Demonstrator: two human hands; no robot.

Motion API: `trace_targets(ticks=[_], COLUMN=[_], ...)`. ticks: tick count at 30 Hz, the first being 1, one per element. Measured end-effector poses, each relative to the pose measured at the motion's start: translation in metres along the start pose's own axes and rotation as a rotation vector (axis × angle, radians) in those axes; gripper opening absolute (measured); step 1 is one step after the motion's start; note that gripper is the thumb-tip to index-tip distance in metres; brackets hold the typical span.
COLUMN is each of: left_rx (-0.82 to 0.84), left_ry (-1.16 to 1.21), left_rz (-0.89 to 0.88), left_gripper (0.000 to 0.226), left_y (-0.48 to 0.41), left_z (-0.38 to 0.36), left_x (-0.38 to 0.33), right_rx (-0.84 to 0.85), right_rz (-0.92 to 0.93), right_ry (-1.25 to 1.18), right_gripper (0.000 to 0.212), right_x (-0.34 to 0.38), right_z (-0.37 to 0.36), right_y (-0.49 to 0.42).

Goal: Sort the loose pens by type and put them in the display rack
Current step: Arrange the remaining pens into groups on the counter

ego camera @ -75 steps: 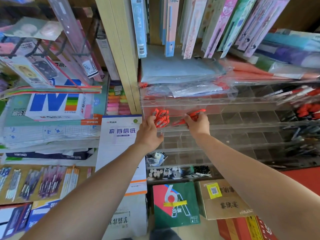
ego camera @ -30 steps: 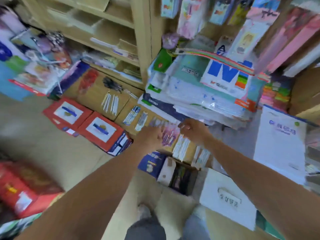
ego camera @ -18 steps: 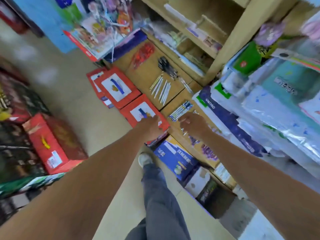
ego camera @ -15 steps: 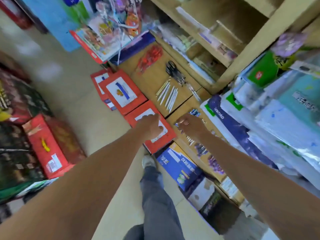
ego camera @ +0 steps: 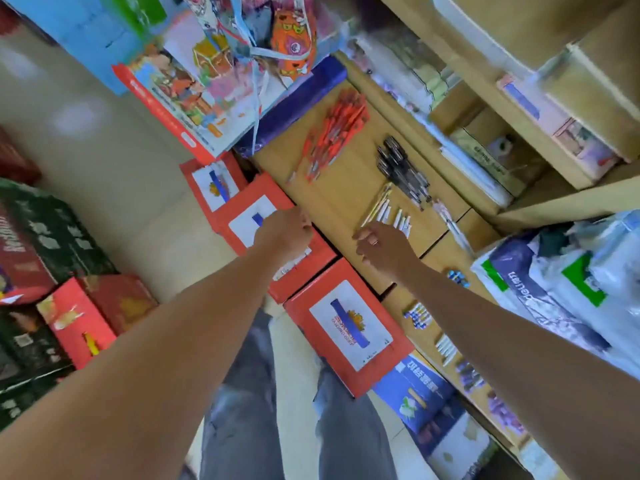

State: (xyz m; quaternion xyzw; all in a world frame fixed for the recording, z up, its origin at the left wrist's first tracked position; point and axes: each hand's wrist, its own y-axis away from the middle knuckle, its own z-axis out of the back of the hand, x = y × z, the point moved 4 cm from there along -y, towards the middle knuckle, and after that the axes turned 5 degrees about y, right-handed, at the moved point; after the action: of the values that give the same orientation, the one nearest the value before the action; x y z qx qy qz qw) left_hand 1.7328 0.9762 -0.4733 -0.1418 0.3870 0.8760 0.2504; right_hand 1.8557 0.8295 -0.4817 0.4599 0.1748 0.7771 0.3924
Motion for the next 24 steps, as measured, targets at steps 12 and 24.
trace_targets(ticks=[12,24], left_rx=[-0.018,-0.015], left_ry=[-0.112,-0.171], left_rz=[-0.158,-0.268], left_gripper=[0.020,0.031], left_y=[-0.191,-0.252], left_z=[0.031,0.020], left_x=[0.039,0.038], right_rx=[-0.311,-0.484], right_rz=[-0.268,-0.419], right_ry=[-0.157,-0.114], right_gripper=[0.014,0.034], right_x=[0.030,0.031], right_z=[-0.019,-0.012], right_y=[-0.170,-0.239])
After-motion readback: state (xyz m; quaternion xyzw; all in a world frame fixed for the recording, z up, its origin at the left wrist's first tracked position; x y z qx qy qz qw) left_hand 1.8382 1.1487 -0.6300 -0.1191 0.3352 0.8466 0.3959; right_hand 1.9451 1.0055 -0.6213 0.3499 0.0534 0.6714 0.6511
